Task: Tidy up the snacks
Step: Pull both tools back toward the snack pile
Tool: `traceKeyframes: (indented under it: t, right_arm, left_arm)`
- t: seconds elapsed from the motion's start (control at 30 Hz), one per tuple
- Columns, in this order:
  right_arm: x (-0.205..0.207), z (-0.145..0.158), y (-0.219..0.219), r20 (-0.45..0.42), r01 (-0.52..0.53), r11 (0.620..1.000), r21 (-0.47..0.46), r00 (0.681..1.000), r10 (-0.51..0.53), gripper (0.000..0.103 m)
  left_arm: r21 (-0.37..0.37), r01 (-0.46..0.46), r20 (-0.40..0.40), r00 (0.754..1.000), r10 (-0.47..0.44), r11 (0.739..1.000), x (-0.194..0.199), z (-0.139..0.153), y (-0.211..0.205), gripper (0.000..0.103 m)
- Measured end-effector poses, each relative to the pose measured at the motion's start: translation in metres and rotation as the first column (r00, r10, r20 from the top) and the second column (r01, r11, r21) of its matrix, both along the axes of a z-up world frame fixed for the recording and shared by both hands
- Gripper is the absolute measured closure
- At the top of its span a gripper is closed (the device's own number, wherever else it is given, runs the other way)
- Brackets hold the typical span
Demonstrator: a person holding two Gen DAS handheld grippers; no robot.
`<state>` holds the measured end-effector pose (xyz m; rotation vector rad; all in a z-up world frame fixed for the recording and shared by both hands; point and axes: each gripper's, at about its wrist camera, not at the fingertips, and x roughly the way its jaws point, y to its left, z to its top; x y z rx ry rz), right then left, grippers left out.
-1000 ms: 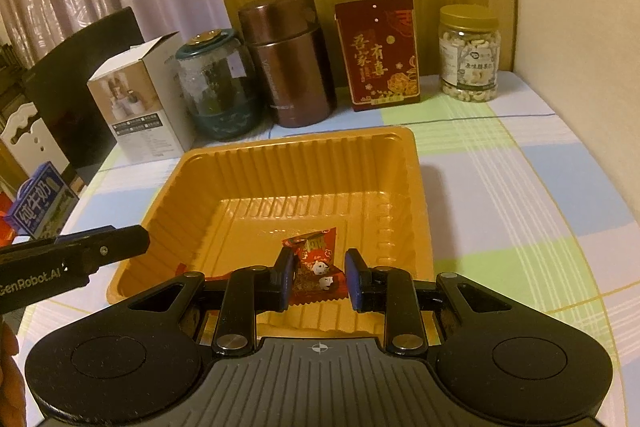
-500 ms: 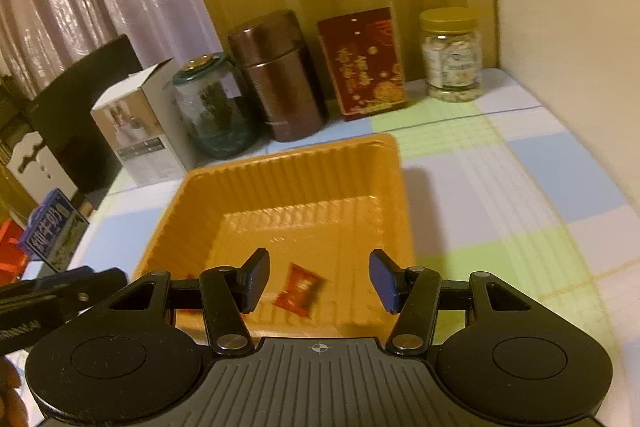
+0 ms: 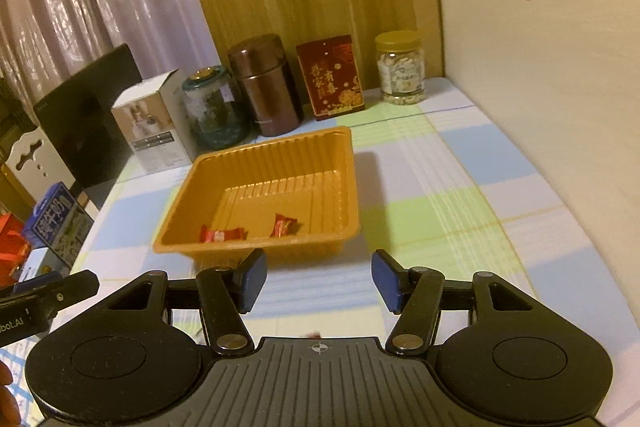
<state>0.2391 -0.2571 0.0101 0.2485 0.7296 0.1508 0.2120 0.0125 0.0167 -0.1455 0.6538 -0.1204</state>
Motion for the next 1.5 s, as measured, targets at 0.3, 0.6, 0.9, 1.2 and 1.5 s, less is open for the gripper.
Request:
traceKeyframes:
  t: [0.3,0.6,0.9,1.2,1.5]
  right_arm:
    - [-0.075,0.004,0.006,0.023,-0.003,0.998,-0.056,1.000,0.004,0.042]
    - [-0.120,-0.013,0.003,-0.008,0.008,0.997,-0.071,1.000,-0.009,0.042]
    - [-0.133,-0.024,0.005,-0.035,0.003,0.995,-0.099,0.999,-0.006,0.042]
    - [-0.130,-0.038,0.003,-0.070,0.005,0.994,-0.112,0.997,-0.013,0.042]
    - [-0.118,-0.055,0.002,-0.109,0.003,0.993,-0.121,0.994,-0.016,0.042]
  left_arm:
    - [-0.022,-0.024,0.002,1.000,0.024,0.999,-0.068,0.006,0.005,0.026]
    - [0.003,-0.021,-0.015,1.000,0.022,1.000,-0.110,-0.004,0.006,0.021]
    - [0.021,-0.009,-0.059,0.998,0.010,1.000,-0.117,-0.021,0.009,0.019]
    - [0.038,0.003,-0.110,0.994,0.001,0.999,-0.114,-0.043,0.014,0.019]
    - [0.118,0.063,-0.144,0.989,-0.046,0.991,-0.101,-0.069,0.016,0.019]
